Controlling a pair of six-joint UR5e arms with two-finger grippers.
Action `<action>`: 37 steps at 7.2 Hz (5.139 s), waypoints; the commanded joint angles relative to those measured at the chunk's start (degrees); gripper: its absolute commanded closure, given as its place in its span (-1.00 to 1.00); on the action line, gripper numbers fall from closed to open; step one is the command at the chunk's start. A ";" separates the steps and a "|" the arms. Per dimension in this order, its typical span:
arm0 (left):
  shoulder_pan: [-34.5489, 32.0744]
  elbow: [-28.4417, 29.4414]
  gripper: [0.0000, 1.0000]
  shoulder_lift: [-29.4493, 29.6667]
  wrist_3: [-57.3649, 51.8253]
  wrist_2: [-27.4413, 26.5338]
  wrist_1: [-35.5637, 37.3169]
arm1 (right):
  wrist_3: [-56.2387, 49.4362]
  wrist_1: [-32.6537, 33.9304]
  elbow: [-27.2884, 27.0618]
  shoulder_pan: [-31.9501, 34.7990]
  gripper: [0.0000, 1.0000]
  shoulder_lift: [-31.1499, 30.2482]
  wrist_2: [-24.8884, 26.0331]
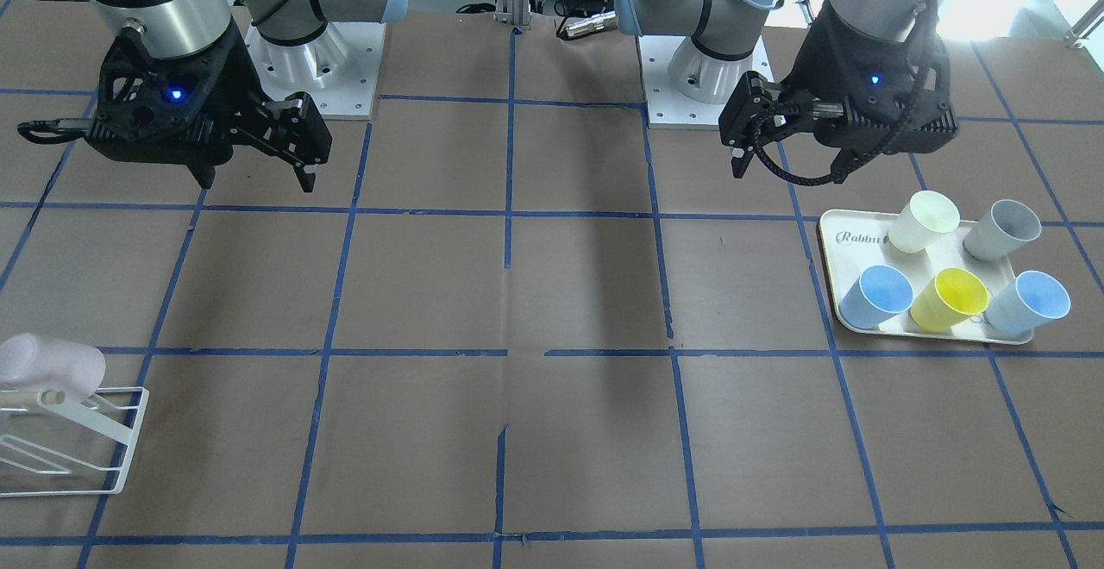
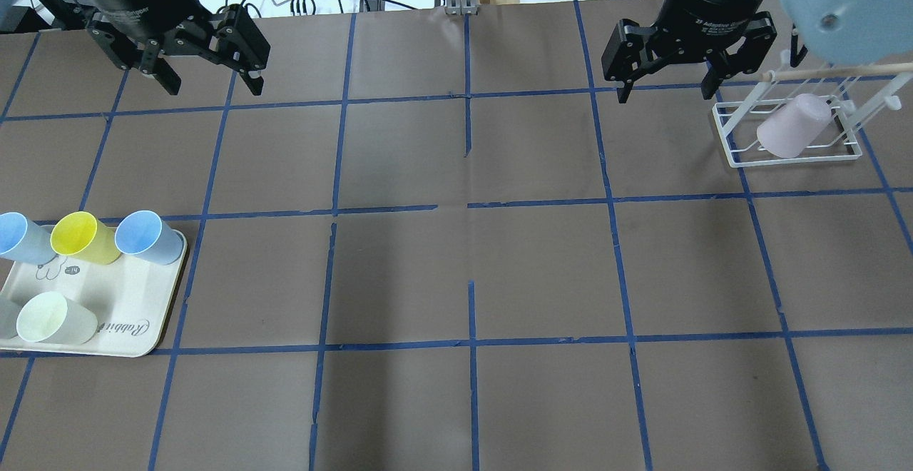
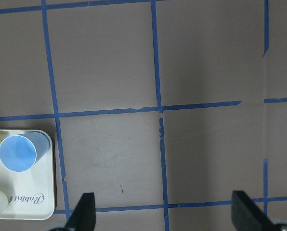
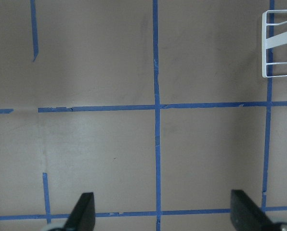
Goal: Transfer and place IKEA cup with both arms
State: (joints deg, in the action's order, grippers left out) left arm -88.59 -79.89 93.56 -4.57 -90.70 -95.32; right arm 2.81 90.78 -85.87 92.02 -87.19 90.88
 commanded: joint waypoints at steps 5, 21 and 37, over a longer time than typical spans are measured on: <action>0.17 0.00 -1.00 -0.04 -0.26 0.00 -0.04 | 0.00 -0.08 0.00 -0.09 -1.00 0.00 0.00; 0.18 -0.09 -1.00 -0.48 -0.26 -0.09 -0.13 | -31.38 4.84 -0.17 -25.30 -0.98 4.29 0.00; 0.18 -0.09 -1.00 -0.57 -0.26 -0.09 -0.13 | -47.85 16.01 -0.88 -27.42 -0.98 20.04 -0.97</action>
State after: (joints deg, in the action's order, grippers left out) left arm -88.42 -79.98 93.00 -4.83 -90.79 -95.45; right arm -40.40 106.71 -86.69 64.55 -67.58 89.92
